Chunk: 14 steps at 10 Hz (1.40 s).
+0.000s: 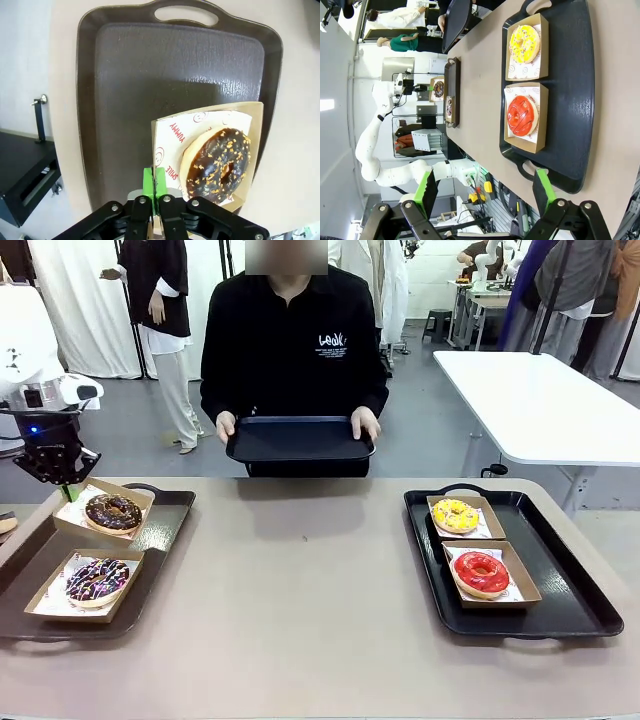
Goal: Individually package the donuts and arrange them on the tray.
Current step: Place the picked Paper togo box on the Handle tray.
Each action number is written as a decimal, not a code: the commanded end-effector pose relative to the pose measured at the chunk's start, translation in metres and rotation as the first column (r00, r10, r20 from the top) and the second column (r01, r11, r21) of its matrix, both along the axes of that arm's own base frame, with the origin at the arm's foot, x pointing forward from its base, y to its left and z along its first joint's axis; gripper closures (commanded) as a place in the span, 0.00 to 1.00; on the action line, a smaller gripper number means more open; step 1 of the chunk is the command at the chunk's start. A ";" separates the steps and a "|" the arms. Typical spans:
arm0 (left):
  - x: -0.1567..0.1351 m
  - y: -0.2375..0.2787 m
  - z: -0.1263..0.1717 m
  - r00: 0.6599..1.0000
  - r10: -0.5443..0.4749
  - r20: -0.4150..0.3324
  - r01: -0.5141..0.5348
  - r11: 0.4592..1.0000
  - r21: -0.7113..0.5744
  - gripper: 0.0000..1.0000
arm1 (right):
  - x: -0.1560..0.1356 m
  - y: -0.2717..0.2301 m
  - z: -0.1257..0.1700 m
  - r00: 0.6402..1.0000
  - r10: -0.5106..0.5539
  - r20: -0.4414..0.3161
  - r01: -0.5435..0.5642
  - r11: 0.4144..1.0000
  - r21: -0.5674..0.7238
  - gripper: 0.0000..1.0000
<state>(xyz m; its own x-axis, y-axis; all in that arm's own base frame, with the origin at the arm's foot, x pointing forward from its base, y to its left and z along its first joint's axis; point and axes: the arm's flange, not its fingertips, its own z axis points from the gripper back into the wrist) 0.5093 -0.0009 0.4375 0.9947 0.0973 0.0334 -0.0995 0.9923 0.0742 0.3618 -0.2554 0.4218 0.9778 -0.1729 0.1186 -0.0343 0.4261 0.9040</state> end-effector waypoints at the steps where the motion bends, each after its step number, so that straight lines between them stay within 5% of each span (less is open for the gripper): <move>1: -0.008 0.000 0.006 1.000 0.000 0.003 0.000 1.000 0.002 0.99 | -0.001 0.000 0.000 1.000 -0.001 0.001 0.001 1.000 0.003 0.00; 5: -0.004 0.000 0.007 1.000 0.001 0.007 -0.001 1.000 0.001 0.99 | -0.001 0.000 0.000 1.000 -0.001 0.001 0.001 1.000 0.003 0.00; 14: 0.050 0.022 -0.052 0.998 -0.054 0.033 0.054 0.999 -0.001 0.99 | -0.001 0.000 0.000 1.000 -0.001 0.001 0.001 1.000 0.003 0.00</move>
<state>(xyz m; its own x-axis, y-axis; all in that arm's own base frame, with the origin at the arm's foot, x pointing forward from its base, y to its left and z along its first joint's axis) 0.5549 0.0219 0.3864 0.9956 0.0793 0.0503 -0.0824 0.9945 0.0641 0.3617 -0.2556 0.4218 0.9777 -0.1733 0.1185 -0.0341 0.4261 0.9040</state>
